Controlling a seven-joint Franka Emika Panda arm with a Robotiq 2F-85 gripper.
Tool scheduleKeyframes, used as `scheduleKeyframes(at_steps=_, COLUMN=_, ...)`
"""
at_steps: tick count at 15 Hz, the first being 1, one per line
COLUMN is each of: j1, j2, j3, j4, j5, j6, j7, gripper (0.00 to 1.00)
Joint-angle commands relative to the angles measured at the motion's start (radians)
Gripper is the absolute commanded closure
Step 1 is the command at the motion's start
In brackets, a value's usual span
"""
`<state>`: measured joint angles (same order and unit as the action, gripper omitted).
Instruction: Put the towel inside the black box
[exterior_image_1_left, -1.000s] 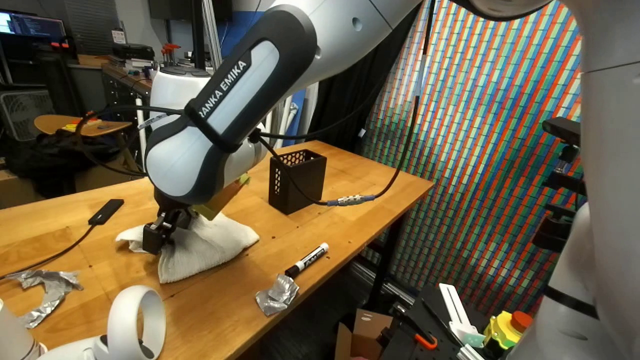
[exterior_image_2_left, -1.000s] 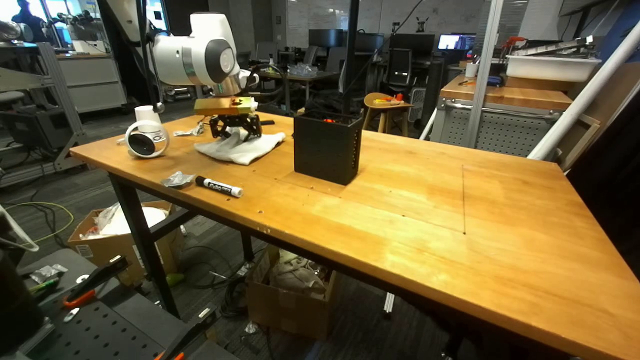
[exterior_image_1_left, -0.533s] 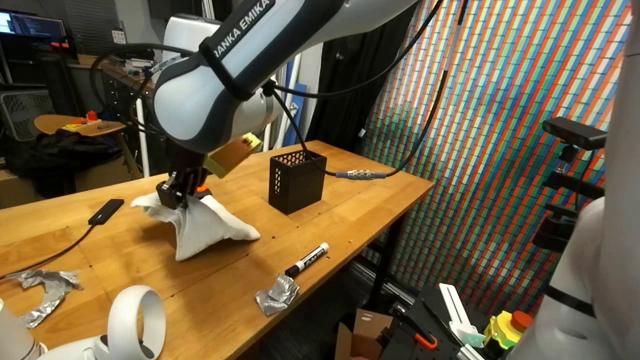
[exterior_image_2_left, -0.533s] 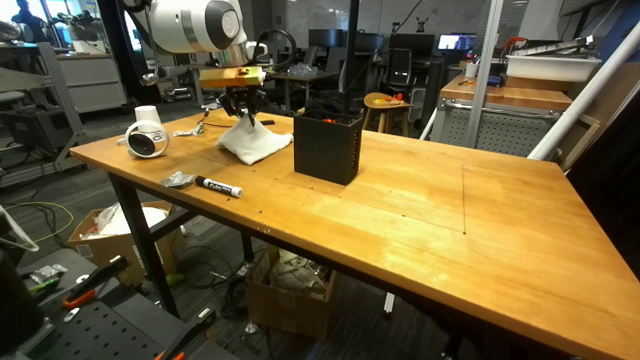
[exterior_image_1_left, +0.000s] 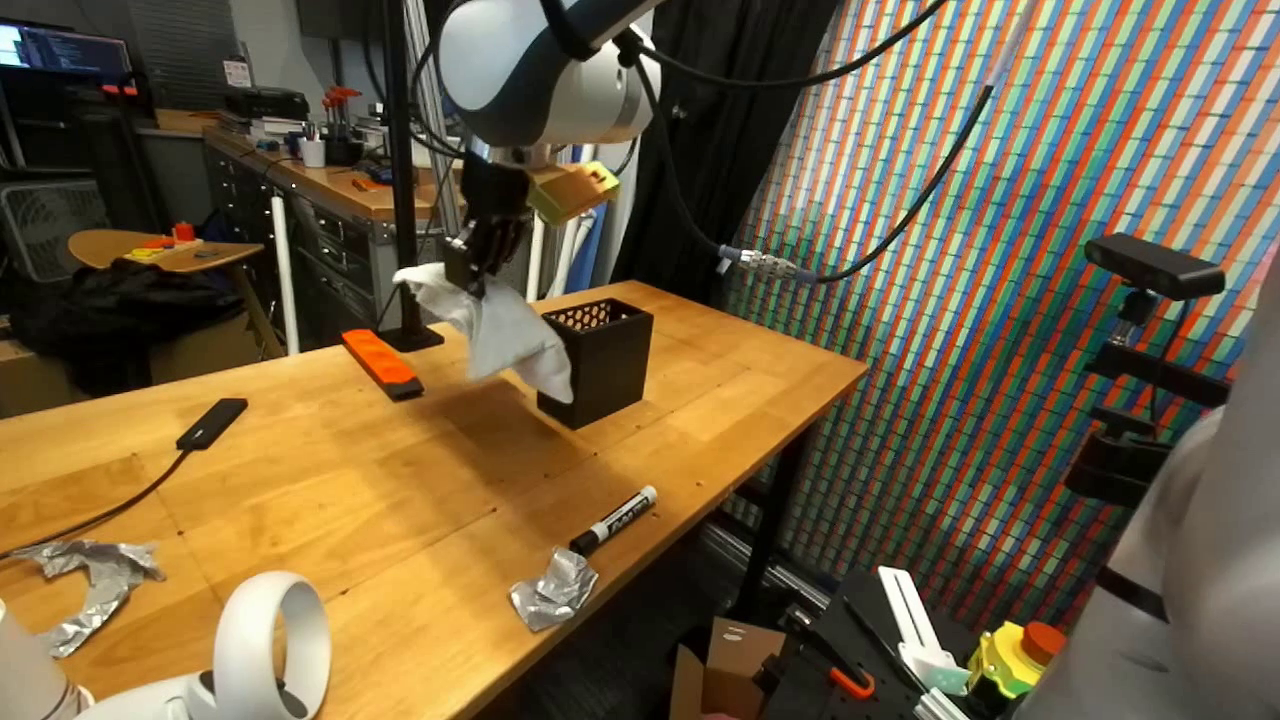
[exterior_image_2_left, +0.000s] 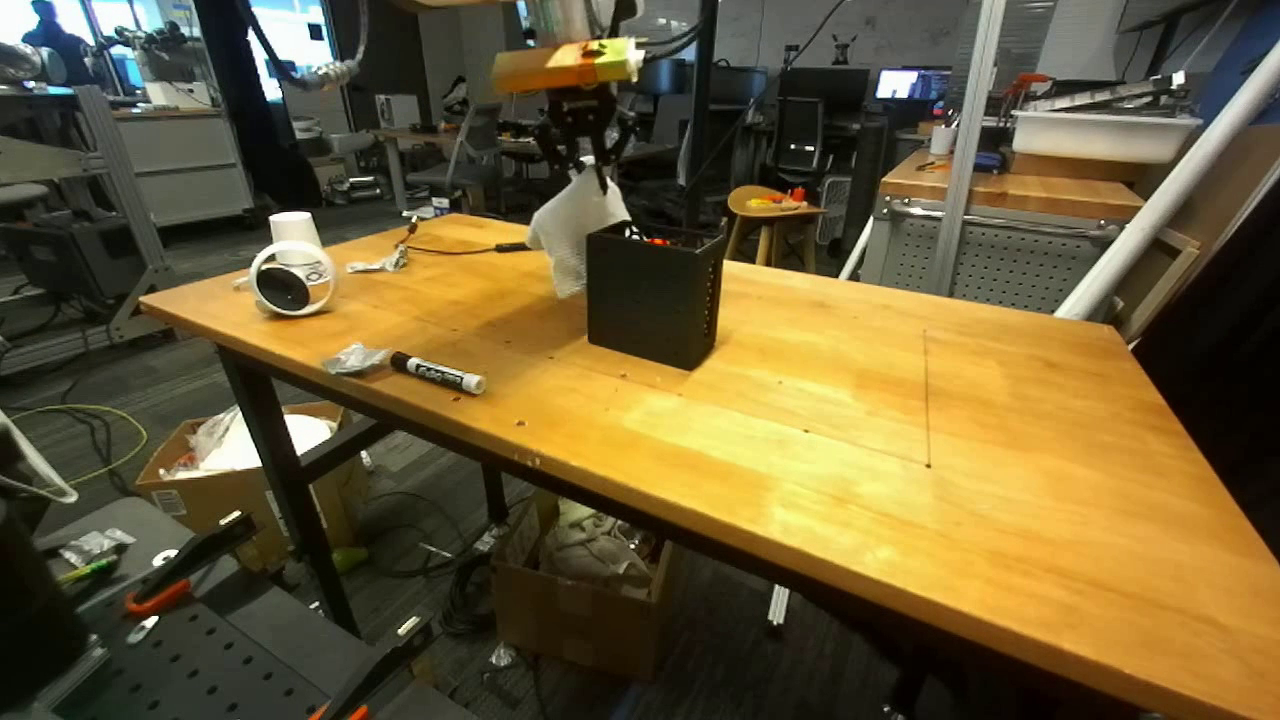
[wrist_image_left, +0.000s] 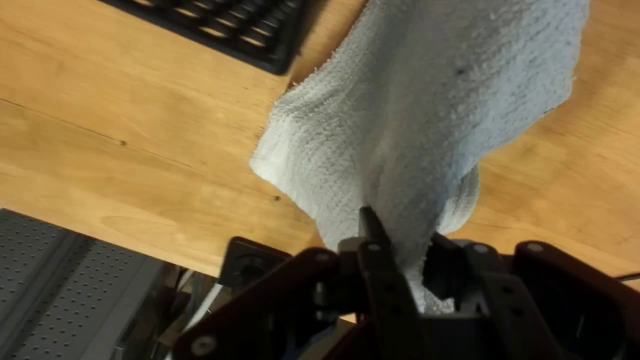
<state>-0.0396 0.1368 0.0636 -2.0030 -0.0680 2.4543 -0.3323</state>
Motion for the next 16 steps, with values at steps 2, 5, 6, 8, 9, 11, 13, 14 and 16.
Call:
scheduleKeyframes(at_steps=2, j1=-0.043, j2=-0.008, j3=-0.082, j4=0.071, j5=-0.054, j6=-0.121, j7=-0.045, gripper=0.97)
scheduleKeyframes(at_steps=5, j1=-0.066, j2=-0.016, j3=-0.120, j4=0.052, j5=-0.103, j6=-0.154, j7=-0.064, gripper=0.97)
scheduleKeyframes(at_steps=6, j1=-0.072, j2=-0.020, j3=-0.129, j4=0.043, j5=-0.116, j6=-0.162, j7=-0.071, gripper=0.97)
scheduleKeyframes(at_steps=8, j1=-0.086, j2=-0.027, j3=-0.144, j4=0.028, j5=-0.125, j6=-0.197, j7=-0.101, gripper=0.97)
scheduleKeyframes(at_steps=9, j1=-0.091, j2=-0.037, j3=-0.149, j4=0.012, j5=-0.134, j6=-0.209, j7=-0.112, gripper=0.97)
scheduleKeyframes(at_steps=11, j1=-0.096, j2=-0.038, j3=-0.153, j4=-0.002, j5=-0.138, j6=-0.233, j7=-0.134, gripper=0.97)
scheduleKeyframes(at_steps=13, j1=-0.092, j2=-0.031, j3=-0.153, j4=-0.010, j5=-0.154, j6=-0.238, j7=-0.128, gripper=0.97)
scheduleKeyframes(at_steps=14, j1=-0.089, j2=-0.030, j3=-0.153, j4=-0.013, j5=-0.166, j6=-0.236, j7=-0.117, gripper=0.97)
scheduleKeyframes(at_steps=16, j1=-0.086, j2=-0.033, j3=-0.153, j4=-0.016, j5=-0.185, j6=-0.233, j7=-0.108, gripper=0.97)
